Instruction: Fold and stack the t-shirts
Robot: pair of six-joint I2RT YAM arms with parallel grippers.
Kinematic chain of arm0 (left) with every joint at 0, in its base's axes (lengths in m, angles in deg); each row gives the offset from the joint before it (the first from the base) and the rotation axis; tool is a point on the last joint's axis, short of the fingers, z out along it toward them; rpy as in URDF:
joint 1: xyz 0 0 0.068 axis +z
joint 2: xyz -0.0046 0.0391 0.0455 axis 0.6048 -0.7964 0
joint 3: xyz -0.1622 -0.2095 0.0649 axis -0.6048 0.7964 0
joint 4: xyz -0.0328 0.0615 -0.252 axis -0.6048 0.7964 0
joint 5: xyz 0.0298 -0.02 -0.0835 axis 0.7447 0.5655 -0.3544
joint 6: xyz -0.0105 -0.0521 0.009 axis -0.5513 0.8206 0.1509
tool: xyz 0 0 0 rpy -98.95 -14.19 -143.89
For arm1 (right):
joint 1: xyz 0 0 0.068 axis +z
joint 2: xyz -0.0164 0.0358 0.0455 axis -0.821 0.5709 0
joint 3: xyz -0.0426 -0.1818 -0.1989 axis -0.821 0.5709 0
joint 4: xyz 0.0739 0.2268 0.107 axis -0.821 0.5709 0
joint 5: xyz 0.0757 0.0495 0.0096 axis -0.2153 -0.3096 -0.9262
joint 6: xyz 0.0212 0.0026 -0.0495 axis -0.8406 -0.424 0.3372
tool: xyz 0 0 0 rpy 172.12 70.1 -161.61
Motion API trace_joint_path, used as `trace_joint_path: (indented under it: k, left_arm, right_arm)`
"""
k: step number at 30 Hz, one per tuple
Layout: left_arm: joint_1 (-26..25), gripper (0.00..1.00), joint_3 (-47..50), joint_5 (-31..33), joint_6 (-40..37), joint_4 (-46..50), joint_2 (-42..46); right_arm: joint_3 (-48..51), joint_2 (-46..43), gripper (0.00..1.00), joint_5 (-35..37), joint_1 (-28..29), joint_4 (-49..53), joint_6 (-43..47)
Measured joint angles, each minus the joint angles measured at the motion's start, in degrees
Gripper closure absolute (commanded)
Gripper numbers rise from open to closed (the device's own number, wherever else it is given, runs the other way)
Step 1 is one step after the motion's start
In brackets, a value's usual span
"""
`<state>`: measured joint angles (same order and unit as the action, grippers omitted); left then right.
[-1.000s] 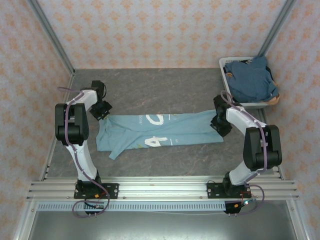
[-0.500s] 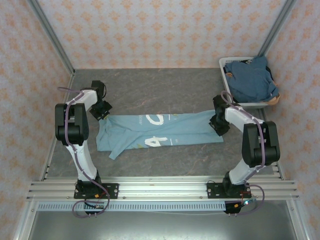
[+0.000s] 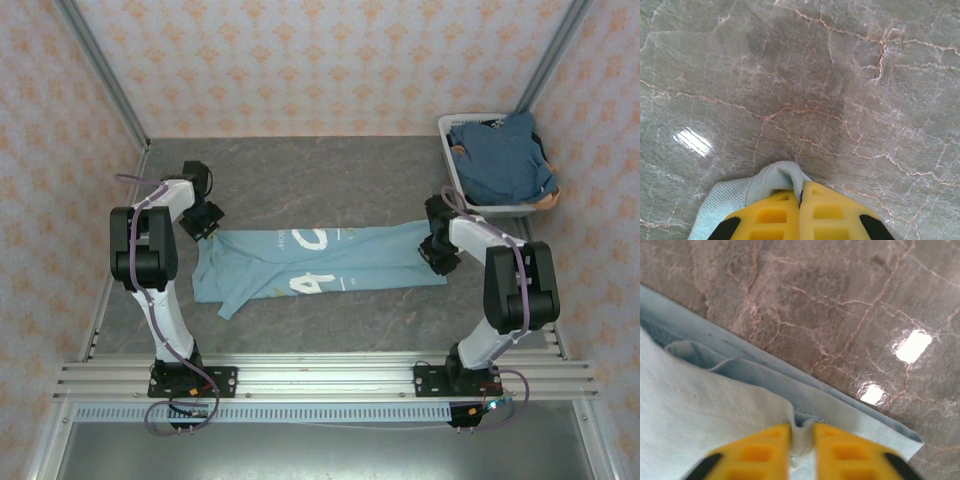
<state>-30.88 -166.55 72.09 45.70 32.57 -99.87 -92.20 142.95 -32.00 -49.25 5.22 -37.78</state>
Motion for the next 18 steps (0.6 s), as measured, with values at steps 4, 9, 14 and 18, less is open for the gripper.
trace_joint_path:
  k: [4, 9, 14, 18]
  left_arm:
    - [0.0, 1.0, 0.0, 0.0, 0.0, 0.0, 0.0]
    - [0.0, 1.0, 0.0, 0.1, 0.1, 0.0, 0.0]
    - [0.0, 1.0, 0.0, 0.1, 0.1, 0.0, 0.0]
    - [0.0, 1.0, 0.0, 0.3, 0.3, 0.0, 0.0]
  right_arm:
    - [-0.1, -0.2, 1.0, 1.1, 0.0, 0.5, 0.0]
    - [-0.1, -3.5, 1.0, 2.6, 0.0, 2.8, 0.1]
    - [-0.1, -8.5, 1.0, 3.7, 0.0, 5.7, 0.4]
    - [0.8, -9.4, 1.0, 4.0, 0.0, 6.4, 0.6]
